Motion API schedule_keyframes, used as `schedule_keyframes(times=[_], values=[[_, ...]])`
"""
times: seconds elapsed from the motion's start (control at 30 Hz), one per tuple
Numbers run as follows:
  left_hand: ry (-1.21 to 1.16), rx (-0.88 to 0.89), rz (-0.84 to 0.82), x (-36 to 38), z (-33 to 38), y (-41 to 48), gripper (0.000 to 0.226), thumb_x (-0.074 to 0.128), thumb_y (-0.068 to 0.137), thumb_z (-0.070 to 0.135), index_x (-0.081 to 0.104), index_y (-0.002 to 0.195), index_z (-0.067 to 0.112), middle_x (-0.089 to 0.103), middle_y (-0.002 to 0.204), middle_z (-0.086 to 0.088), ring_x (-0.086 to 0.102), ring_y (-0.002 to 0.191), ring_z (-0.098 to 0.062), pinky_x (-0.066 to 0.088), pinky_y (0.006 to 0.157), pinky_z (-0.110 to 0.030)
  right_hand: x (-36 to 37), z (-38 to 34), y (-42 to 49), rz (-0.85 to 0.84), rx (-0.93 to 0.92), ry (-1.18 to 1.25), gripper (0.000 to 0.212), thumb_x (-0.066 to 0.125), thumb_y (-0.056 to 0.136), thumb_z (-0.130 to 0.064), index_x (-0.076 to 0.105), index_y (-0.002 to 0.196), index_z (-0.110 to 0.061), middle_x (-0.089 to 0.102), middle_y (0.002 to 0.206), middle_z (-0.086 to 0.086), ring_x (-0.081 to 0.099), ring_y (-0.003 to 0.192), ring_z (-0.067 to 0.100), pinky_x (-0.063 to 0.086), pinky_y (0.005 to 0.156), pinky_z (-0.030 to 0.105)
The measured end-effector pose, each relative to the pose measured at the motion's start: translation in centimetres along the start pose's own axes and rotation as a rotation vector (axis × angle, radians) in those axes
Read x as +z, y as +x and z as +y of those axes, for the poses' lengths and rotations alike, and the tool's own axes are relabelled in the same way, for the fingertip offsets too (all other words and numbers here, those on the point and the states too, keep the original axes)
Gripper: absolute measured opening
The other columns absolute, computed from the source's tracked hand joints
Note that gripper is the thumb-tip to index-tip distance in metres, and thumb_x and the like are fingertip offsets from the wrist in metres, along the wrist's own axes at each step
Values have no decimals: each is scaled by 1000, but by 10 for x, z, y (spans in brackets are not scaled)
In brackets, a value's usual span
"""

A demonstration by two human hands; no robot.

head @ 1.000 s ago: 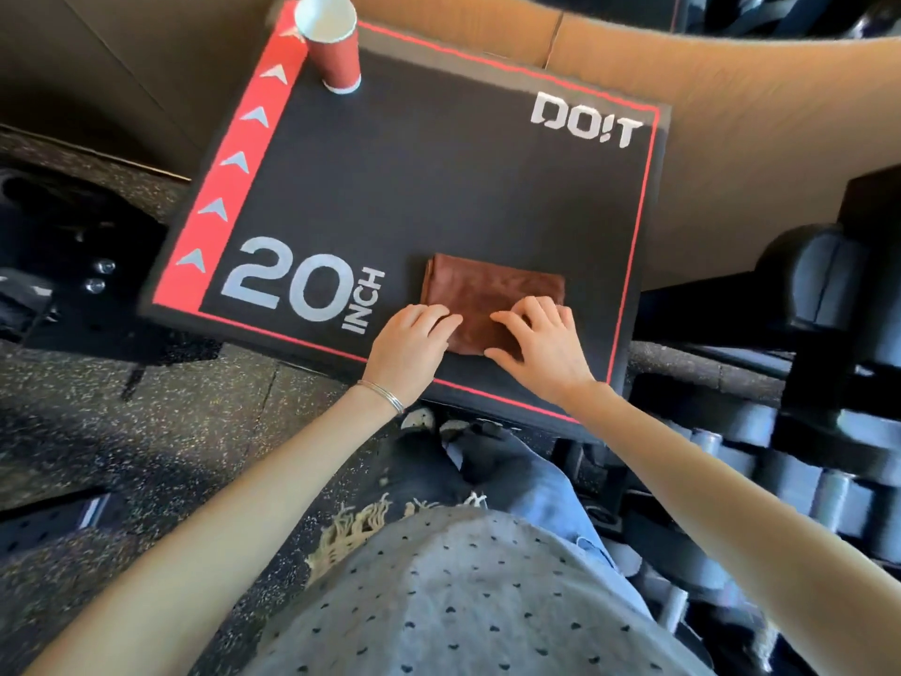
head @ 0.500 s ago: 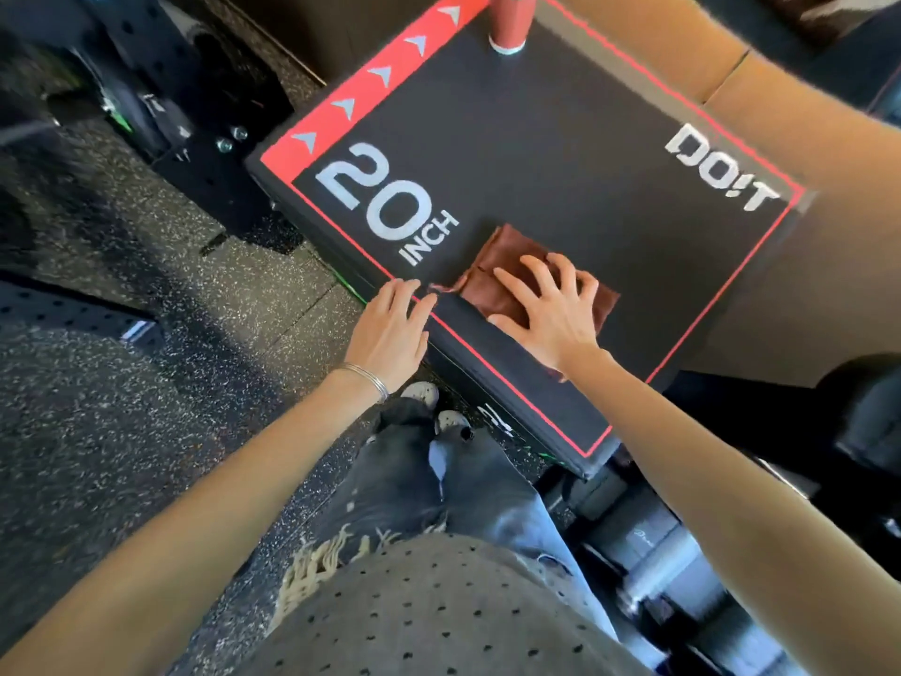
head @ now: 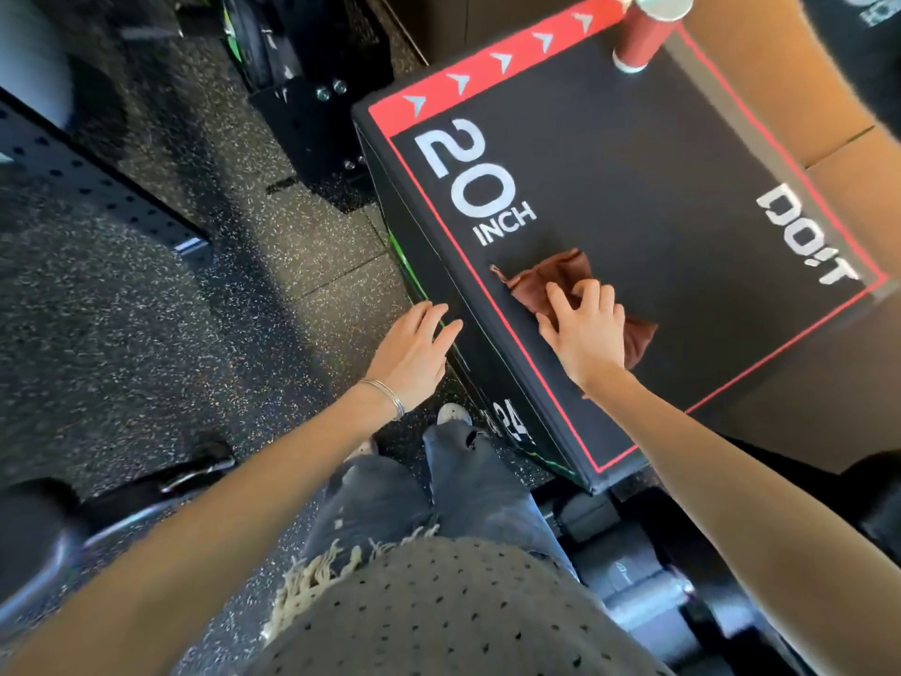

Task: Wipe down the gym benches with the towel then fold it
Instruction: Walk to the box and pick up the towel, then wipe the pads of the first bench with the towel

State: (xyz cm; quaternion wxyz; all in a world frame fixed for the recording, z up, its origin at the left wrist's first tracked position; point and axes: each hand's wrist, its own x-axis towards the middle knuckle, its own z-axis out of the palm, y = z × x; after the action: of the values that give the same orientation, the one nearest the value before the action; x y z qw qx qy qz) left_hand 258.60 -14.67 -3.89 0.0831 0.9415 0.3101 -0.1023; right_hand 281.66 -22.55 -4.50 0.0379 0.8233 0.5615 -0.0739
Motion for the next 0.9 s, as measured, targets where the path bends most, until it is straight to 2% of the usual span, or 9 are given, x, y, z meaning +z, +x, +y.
schedule_keyframes(times=[0.13,0.23,0.33,0.6,0.67,0.8,0.9], values=[[-5,-20,5,-1,-10,-11,53,46,94,22,34,144,11,30,149,-16,25,138,-33,23,114,-41,-1,-23,-8,94,-133,-3,34,57,91,-32,59,118,-12,54,104,23,50,90,40,44,71,46],[39,-61,22,-3,-27,-21,54,44,94,27,34,144,12,32,148,-16,26,137,-33,17,115,-44,-4,-55,-6,181,-283,-41,31,69,81,-29,65,107,-12,58,90,19,55,76,37,46,60,40],[65,-146,26,-5,-55,-40,56,44,92,33,34,144,13,32,148,-14,25,138,-33,13,116,-46,-12,-100,2,179,-410,-88,32,68,79,-34,65,105,-15,58,86,15,56,74,33,46,57,37],[18,-429,44,10,-139,-142,58,38,93,44,33,143,16,29,149,-12,21,140,-32,11,116,-49,-33,-241,-3,93,-660,-164,37,59,85,-39,62,114,-16,58,94,15,56,85,34,47,65,41],[-2,-494,36,19,-157,-180,58,36,94,45,30,145,17,27,151,-12,20,141,-31,10,117,-49,-33,-277,-10,62,-729,-175,39,54,88,-39,59,118,-16,56,98,16,54,90,36,46,68,43],[-37,-671,-22,47,-190,-269,60,31,96,47,25,147,17,24,154,-11,18,143,-31,8,116,-48,-25,-352,-27,68,-875,-202,37,58,86,-40,60,114,-16,56,95,15,54,88,34,47,68,41],[-44,-825,-54,67,-206,-335,62,29,96,50,23,148,18,25,153,-12,19,142,-32,10,117,-49,-18,-413,-41,46,-1020,-217,38,47,91,-43,56,117,-17,53,98,14,52,91,34,46,71,42]])
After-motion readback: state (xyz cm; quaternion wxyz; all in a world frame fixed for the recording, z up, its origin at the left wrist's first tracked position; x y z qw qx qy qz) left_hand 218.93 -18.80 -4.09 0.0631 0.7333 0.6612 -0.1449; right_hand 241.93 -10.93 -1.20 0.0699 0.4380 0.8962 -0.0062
